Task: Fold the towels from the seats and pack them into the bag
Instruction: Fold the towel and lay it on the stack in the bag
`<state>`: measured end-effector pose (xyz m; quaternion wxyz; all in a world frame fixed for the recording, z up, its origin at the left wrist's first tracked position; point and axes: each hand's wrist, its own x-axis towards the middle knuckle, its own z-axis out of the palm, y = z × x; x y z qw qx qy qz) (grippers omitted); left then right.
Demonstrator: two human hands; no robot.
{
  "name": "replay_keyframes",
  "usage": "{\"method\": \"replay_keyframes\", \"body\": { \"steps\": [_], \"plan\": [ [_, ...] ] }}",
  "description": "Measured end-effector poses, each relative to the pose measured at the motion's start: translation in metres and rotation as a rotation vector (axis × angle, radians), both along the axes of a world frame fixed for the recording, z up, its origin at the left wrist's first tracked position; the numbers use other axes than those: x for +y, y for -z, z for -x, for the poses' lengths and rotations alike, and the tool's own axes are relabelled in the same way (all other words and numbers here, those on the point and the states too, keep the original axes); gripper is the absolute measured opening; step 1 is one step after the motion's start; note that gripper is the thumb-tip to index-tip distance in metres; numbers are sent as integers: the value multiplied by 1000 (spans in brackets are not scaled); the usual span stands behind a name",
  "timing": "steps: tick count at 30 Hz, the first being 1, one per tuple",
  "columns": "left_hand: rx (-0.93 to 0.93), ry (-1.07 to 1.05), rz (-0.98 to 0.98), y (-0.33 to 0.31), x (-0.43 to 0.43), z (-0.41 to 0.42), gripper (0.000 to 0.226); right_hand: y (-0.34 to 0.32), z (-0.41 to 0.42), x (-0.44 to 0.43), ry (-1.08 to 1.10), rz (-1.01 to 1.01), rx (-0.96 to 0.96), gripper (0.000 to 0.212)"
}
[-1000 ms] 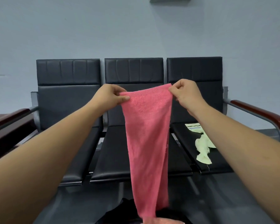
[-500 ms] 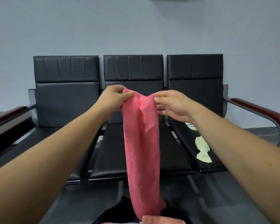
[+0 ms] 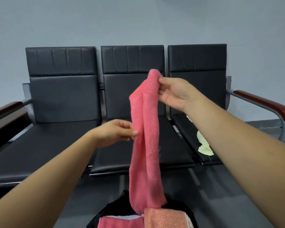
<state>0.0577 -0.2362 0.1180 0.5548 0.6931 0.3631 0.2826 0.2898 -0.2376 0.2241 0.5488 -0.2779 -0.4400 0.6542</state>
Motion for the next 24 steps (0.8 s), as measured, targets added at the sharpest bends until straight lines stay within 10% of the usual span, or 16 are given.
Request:
{"method": "replay_keyframes", "body": {
  "steps": [5, 13, 20, 24],
  "plan": [
    [-315, -19, 174, 25, -13, -9, 32, 23, -16, 15, 164, 159, -164, 25],
    [-770, -54, 295, 31, -18, -40, 35, 82, -24, 25, 142, 365, -307, 29],
    [-896, -233, 377, 59, -10, -40, 66, 156, -25, 13, -169, 365, -422, 45],
    [-848, -275, 382, 60, -1, -39, 38, 183, -20, 13, -274, 382, -266, 46]
  ]
}}
